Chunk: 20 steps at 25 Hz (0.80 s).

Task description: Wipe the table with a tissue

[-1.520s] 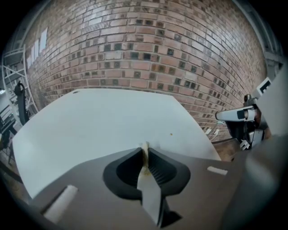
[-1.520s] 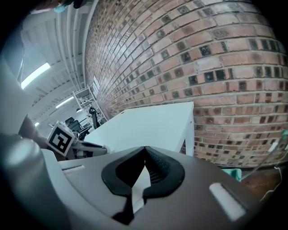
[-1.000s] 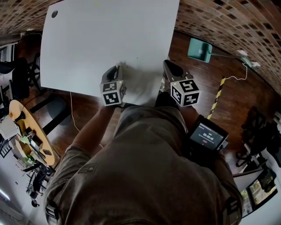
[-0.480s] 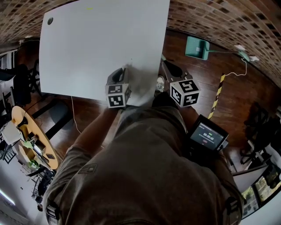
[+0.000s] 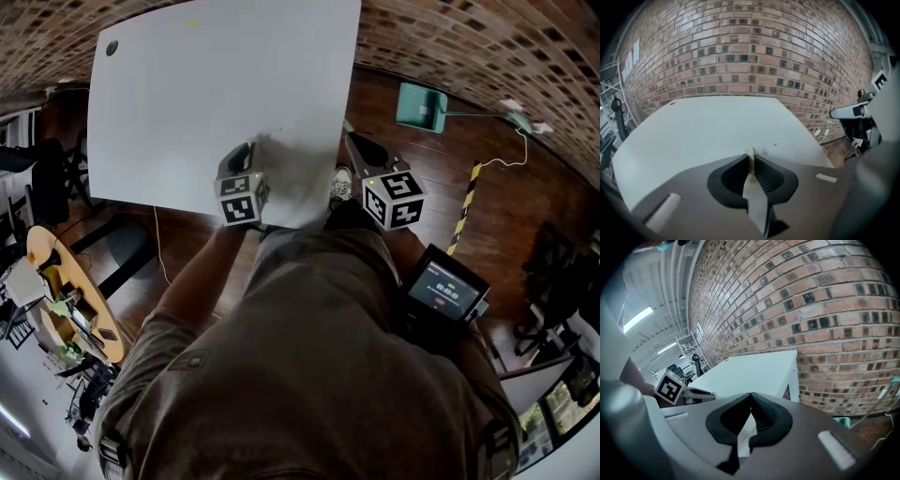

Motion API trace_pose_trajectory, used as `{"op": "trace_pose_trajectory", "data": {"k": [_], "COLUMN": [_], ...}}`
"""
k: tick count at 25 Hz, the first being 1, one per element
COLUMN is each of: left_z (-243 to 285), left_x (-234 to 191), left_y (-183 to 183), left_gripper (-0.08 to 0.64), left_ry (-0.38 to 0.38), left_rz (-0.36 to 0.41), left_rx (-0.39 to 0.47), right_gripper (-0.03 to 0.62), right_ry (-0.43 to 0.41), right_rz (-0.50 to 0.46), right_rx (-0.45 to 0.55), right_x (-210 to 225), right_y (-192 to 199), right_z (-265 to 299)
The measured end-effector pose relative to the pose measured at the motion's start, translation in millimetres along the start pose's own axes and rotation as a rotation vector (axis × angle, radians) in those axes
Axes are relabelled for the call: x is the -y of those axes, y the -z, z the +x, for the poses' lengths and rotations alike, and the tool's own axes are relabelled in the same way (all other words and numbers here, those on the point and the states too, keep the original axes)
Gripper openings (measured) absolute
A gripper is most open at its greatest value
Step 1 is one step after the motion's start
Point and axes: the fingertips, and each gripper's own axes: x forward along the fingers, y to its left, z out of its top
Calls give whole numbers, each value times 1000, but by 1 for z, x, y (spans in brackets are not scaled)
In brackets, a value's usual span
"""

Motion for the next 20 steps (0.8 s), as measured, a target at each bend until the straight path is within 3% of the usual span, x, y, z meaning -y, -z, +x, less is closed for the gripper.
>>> {"op": "trace_pose_trajectory", "data": {"k": [6, 20], "left_z": [7, 15], "left_x": [-39, -12], "left_y": [2, -16], "left_gripper": [38, 38], "left_ry": [-54, -34], "left_rz": [-17, 25], "left_rx": [-2, 11], "right_gripper": [12, 12], "right_ry": [1, 11], "right_rz": [-9, 8], "right_rx": [-5, 8], "right_x": [-6, 6], "right_y": [-2, -7], "right_z": [4, -1]}}
